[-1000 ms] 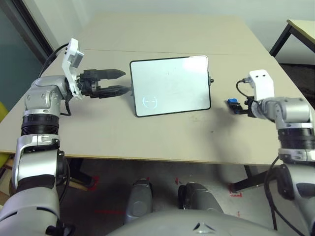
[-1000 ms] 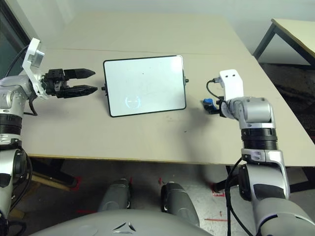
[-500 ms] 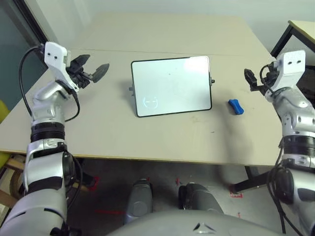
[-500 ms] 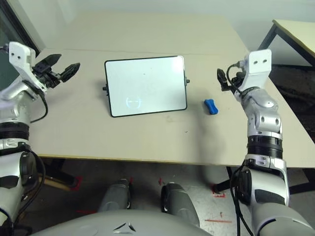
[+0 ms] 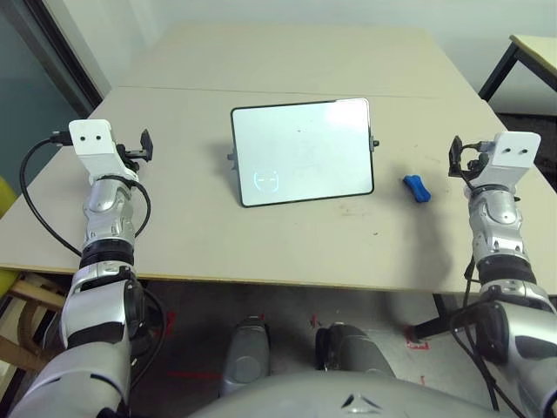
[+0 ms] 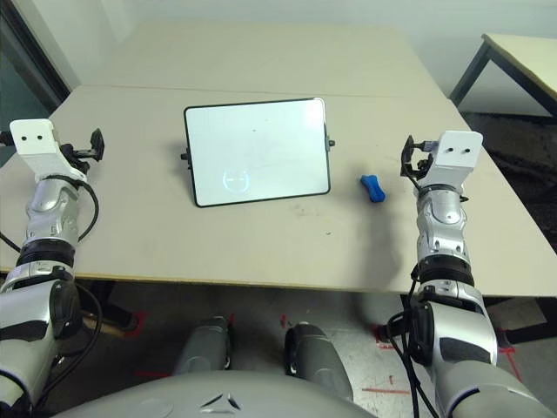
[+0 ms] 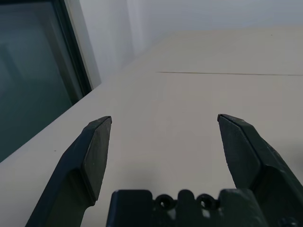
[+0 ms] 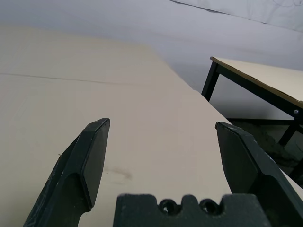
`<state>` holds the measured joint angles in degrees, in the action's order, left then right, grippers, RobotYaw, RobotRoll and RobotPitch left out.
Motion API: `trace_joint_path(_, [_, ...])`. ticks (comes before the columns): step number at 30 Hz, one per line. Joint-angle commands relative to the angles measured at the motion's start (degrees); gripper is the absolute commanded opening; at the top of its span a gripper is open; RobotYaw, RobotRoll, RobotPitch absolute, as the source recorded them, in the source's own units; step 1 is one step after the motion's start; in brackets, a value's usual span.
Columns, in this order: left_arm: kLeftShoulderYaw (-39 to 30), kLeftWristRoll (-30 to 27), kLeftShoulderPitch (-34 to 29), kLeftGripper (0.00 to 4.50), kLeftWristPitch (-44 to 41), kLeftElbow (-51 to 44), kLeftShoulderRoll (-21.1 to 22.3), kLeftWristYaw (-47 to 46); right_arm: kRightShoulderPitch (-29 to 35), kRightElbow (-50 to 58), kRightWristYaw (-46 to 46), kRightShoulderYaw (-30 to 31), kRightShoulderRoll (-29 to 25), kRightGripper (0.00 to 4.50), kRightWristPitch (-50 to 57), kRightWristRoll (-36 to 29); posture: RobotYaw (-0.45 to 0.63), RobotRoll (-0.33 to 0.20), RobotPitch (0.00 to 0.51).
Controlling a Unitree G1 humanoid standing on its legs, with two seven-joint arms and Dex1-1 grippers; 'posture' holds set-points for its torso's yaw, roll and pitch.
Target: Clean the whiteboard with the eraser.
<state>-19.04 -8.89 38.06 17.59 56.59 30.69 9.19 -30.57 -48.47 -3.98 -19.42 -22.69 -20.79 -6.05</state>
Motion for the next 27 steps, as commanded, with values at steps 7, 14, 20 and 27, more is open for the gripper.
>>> trace_joint_path(7, [-0.8,-1.5,-0.2,4.50,1.8,0.0,-1.1,1.5,0.7,-0.5,-0.6,-0.5,0.4,4.43,-1.1,-2.7,0.24,0.000,0.014])
trace_joint_path(14, [-0.8,-2.4,-1.7,4.50,1.8,-2.3,-1.8,2.5,-0.7,-1.4,-1.3,-0.1,0.5,4.43,-0.8,-2.9,0.26,0.000,0.019])
trace_joint_path(20, [-1.0,-3.4,-2.6,4.50,0.4,-5.2,-2.0,3.4,-1.0,-2.5,-2.1,0.1,0.7,4.43,-1.1,-3.0,0.27,0.000,0.022])
trace_joint_path(27, [-1.0,-3.6,-3.2,4.50,-0.2,-7.0,-2.0,4.0,-0.6,-3.2,-2.0,-0.9,-0.5,4.43,-1.3,-3.4,0.28,0.000,0.025])
